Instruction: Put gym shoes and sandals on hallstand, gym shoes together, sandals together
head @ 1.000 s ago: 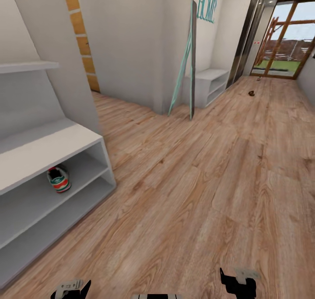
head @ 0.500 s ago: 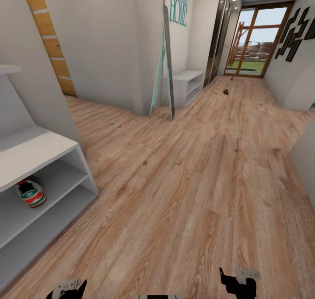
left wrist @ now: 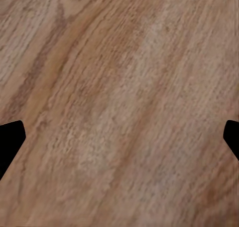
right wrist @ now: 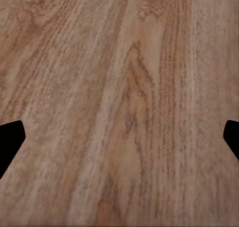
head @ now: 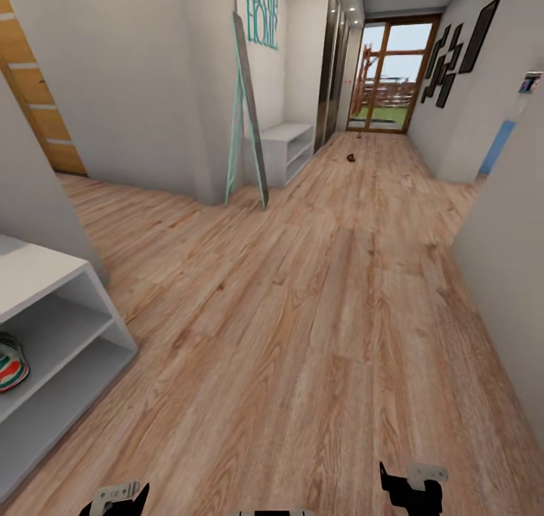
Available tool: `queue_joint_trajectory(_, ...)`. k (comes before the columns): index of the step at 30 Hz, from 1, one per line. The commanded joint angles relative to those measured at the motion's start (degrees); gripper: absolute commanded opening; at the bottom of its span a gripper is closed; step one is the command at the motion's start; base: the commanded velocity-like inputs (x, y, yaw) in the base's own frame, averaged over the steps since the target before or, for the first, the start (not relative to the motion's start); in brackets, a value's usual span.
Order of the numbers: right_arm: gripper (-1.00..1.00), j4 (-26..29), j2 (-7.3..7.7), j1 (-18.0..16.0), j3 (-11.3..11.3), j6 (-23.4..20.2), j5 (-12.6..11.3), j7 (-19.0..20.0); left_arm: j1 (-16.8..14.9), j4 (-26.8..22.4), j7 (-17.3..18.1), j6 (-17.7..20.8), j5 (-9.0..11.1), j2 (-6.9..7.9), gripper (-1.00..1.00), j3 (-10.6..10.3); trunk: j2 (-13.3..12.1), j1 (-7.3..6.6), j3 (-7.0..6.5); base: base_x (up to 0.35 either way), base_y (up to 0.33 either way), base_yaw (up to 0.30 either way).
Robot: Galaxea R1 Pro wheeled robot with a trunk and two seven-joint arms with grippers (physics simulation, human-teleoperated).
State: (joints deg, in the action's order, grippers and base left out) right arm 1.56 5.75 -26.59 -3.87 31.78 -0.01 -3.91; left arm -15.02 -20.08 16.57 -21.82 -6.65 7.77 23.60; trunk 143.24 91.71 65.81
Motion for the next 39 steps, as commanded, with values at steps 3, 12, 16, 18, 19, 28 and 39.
queue_joint_trajectory(3, 1.00, -0.1, 0.02, 0.0, -0.4, 0.2, 0.0, 0.1, 0.0, 0.0, 0.3, -0.2, -0.6, -0.03, 1.00, 0.5, 0.0, -0.01, -0.07, 0.012, 0.000, -0.292)
queue_joint_trajectory(12, 1.00, -0.1, -0.03, 0.0, -0.4, 0.2, 0.0, 0.1, 0.0, 0.0, 0.3, -0.2, -0.5, -0.02, 1.00, 0.5, 0.0, -0.01, -0.41, 0.168, 0.000, -0.292)
queue_joint_trajectory(16, 1.00, -0.1, -0.03, 0.0, -0.3, 0.2, 0.1, 0.1, -0.1, 0.0, 0.3, -0.2, -0.5, -0.01, 1.00, 0.5, 0.0, -0.01, -0.56, 0.300, 0.000, -0.292)
queue_joint_trajectory(18, 1.00, -0.1, -0.03, 0.0, -0.3, 0.2, 0.1, 0.1, -0.1, 0.0, 0.3, -0.2, -0.5, -0.02, 1.00, 0.5, 0.0, -0.01, -0.63, 0.315, 0.000, -0.292)
queue_joint_trajectory(19, 1.00, -0.1, -0.03, 0.0, -0.3, 0.2, 0.1, 0.1, -0.1, 0.0, 0.3, -0.2, -0.5, -0.02, 1.00, 0.5, 0.0, -0.01, -0.66, 0.320, 0.000, -0.292)
queue_joint_trajectory(28, 1.00, -0.1, -0.14, 0.0, -0.3, 0.2, 0.2, 0.1, 0.0, 0.1, 0.3, -0.2, -0.5, -0.04, 1.00, 0.5, 0.0, -0.01, -0.98, 0.325, 0.000, -0.292)
queue_joint_trajectory(39, 1.00, -0.1, -0.57, 0.0, -0.3, 0.2, 0.2, 0.2, 0.0, 1.5, 0.3, -0.2, -0.5, 0.03, 1.00, 0.5, 0.0, -0.01, -1.34, 0.329, 0.000, -0.278)
